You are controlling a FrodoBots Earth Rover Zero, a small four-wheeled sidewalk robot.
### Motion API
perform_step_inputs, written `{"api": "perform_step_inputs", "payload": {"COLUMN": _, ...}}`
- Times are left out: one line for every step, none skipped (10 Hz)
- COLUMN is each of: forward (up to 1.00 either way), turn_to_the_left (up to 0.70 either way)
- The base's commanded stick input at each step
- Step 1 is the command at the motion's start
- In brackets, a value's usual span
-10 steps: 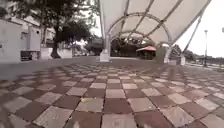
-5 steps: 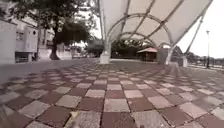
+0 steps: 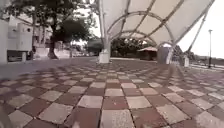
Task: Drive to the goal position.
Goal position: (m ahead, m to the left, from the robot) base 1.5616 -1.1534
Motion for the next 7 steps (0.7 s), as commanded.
{"api": "perform_step_inputs", "payload": {"forward": 0.70, "turn_to_the_left": 0.00}}
{"api": "perform_step_inputs", "payload": {"forward": 0.70, "turn_to_the_left": 0.00}}
{"api": "perform_step_inputs", "payload": {"forward": 0.70, "turn_to_the_left": 0.00}}
{"api": "perform_step_inputs", "payload": {"forward": 0.70, "turn_to_the_left": 0.00}}
{"api": "perform_step_inputs", "payload": {"forward": 0.70, "turn_to_the_left": 0.00}}
{"api": "perform_step_inputs", "payload": {"forward": 0.70, "turn_to_the_left": 0.00}}
{"api": "perform_step_inputs", "payload": {"forward": 0.70, "turn_to_the_left": 0.00}}
